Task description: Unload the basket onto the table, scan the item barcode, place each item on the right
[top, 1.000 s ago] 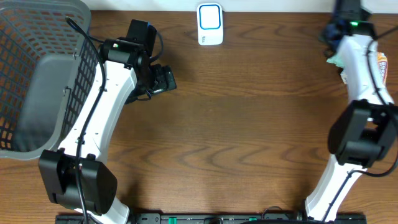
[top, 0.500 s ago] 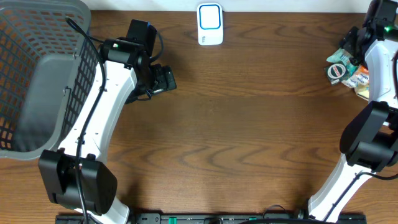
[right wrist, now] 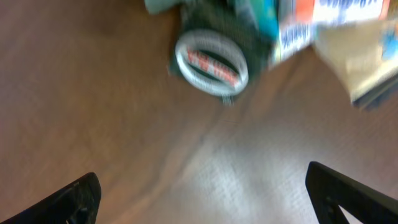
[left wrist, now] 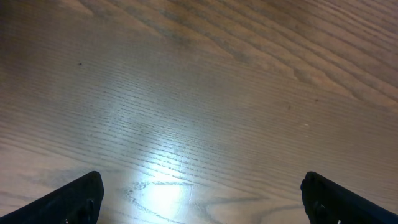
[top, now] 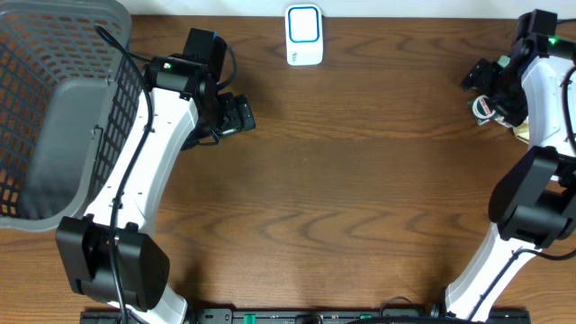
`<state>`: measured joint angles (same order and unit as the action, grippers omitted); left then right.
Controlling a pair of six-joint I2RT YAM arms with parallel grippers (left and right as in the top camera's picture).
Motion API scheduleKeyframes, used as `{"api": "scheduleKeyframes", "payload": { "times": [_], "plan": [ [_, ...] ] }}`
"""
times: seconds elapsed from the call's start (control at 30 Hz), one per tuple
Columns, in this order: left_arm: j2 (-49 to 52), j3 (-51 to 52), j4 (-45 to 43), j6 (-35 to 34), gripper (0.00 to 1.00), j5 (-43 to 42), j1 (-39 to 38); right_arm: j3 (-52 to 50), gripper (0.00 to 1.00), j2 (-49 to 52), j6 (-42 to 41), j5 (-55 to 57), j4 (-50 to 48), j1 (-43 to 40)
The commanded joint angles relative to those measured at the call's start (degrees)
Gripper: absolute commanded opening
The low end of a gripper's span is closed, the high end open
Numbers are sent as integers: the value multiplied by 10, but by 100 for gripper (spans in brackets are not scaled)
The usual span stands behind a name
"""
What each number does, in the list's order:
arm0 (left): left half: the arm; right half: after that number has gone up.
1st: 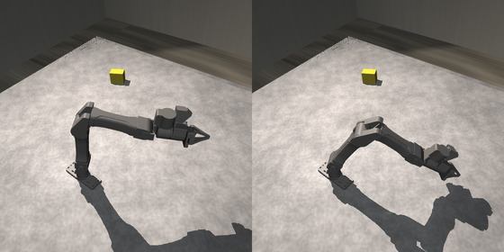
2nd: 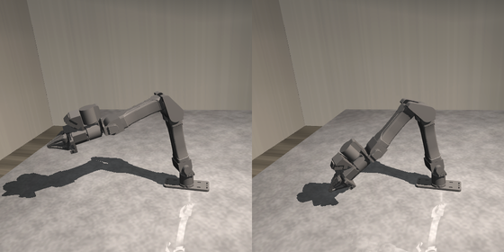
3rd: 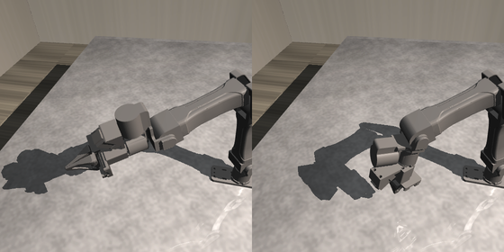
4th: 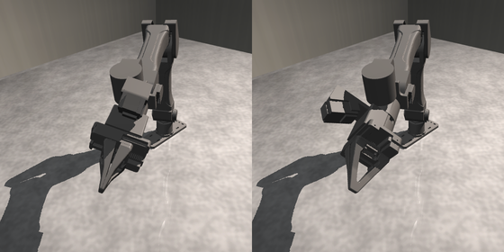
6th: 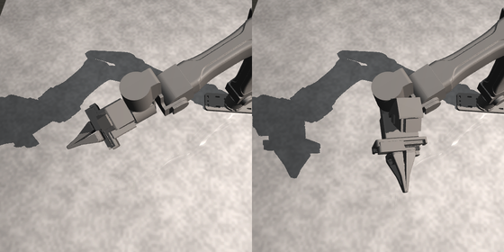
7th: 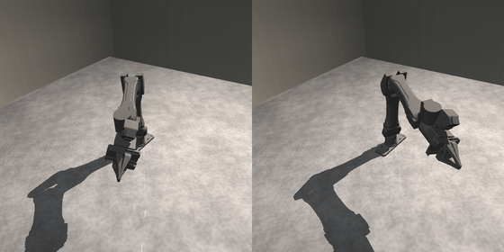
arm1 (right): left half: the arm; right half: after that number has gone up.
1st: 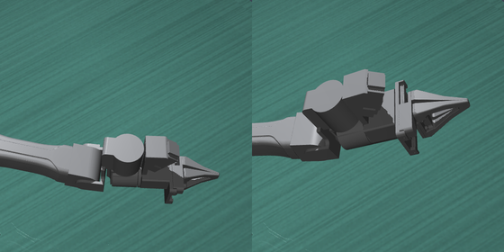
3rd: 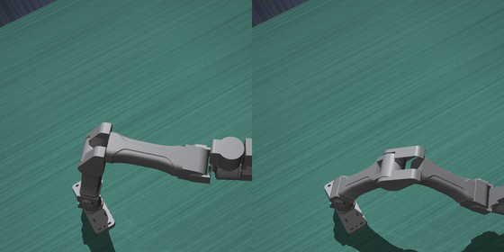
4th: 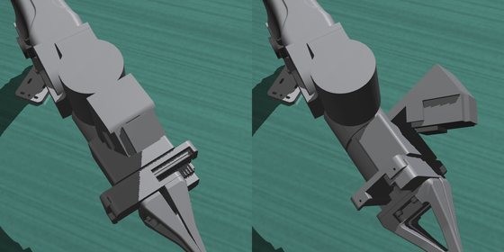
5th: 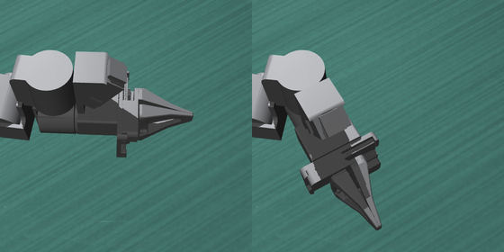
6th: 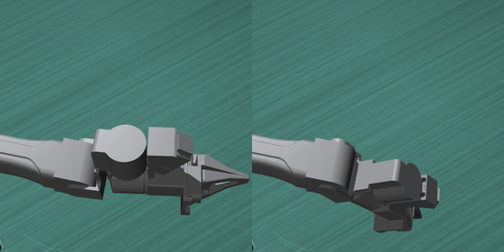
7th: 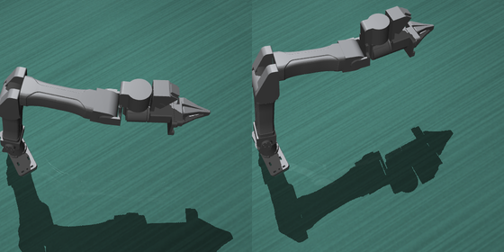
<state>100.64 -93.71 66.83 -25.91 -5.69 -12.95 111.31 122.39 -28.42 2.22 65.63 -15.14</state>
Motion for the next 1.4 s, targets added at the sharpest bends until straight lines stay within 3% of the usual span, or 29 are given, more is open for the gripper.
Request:
{"api": "scheduleKeyframes", "payload": {
  "times": [0.0, 0.43, 0.7, 1.03, 1.37],
  "plan": [
    [2, 3, 2, -7, 100, 1, 1, -1, 99, -59, -3, -18, 43, 16],
    [2, 3, 2, -7, 100, 1, 1, -40, 99, -224, -7, 11, 133, 169],
    [2, 3, 2, -7, 100, 2, 1, -220, 99, -401, -18, 42, 63, 268],
    [2, 3, 2, -7, 100, 1, 1, -523, 99, -655, -17, 42, -134, 325],
    [2, 3, 2, -7, 100, 1, 1, -621, 99, -722, -18, 32, -189, 325]
  ]
}}
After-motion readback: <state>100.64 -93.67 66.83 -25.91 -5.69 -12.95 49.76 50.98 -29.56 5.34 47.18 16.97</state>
